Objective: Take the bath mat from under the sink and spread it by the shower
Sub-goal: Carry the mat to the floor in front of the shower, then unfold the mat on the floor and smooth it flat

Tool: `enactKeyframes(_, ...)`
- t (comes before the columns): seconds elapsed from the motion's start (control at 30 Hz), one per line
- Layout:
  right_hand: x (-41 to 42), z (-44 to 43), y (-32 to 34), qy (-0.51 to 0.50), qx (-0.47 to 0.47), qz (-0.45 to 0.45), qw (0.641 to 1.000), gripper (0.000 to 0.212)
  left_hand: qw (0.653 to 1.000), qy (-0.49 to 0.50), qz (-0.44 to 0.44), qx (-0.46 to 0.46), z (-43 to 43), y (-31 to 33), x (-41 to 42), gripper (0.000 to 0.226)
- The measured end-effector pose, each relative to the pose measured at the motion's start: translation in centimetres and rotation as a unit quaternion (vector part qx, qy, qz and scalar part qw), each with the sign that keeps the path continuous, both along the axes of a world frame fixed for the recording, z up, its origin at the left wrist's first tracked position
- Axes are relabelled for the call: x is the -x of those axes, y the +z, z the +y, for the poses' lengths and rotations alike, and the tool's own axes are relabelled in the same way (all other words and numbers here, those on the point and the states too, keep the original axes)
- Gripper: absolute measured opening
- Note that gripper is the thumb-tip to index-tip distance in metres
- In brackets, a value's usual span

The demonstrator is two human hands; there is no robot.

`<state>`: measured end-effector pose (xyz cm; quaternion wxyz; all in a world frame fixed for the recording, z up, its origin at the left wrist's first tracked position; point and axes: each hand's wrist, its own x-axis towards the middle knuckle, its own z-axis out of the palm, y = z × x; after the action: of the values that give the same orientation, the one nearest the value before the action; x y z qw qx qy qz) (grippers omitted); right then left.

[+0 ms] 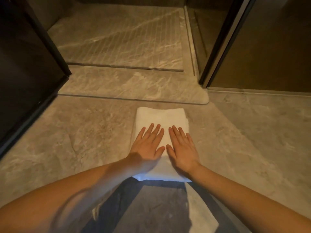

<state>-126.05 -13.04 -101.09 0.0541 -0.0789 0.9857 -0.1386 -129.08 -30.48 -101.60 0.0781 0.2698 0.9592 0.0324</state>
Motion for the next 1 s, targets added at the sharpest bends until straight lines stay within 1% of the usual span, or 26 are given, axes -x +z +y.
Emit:
enactKeyframes(0.1,-0.5,0.1,-1.3,-0.006,-0.008,0.010,1.000,0.063,0.996,-0.025,0.046,-0.078,-0.5,-1.0,-0.5,0.065)
enactKeyframes(0.17,-0.6,-0.2,-1.6,-0.012,-0.006,0.007,1.000,0.064,0.993,-0.031,0.059,-0.094,-0.7,-1.3,-0.6,0.062)
enactKeyframes(0.53,-0.5,-0.2,-0.5,0.003,-0.026,-0.020,0.999,0.064,0.999,-0.015,0.039,-0.035,-0.5,-1.4,-0.3,0.067)
enactKeyframes(0.63,-0.8,1.2,0.4,0.027,-0.050,-0.011,0.998,0.062,0.999,-0.021,0.028,-0.032,-0.3,-0.3,-0.4,0.068)
enactKeyframes(0.67,-1.1,2.0,0.8,0.020,-0.051,-0.009,0.998,0.062,0.999,-0.026,0.018,-0.037,-0.2,0.1,-0.5,0.069)
enactKeyframes(0.8,-4.1,6.0,1.6,-0.037,-0.019,-0.037,0.998,0.060,0.994,-0.083,-0.025,-0.061,1.1,0.8,-2.6,0.079)
enactKeyframes(0.9,-6.4,7.6,1.7,-0.038,-0.011,-0.057,0.998,0.060,0.988,-0.147,-0.026,-0.043,3.1,0.0,-4.3,0.093)
enactKeyframes(1.0,-7.4,8.0,2.0,-0.029,-0.002,-0.060,0.998,0.059,0.985,-0.172,-0.016,-0.026,4.6,-1.2,-5.2,0.099)
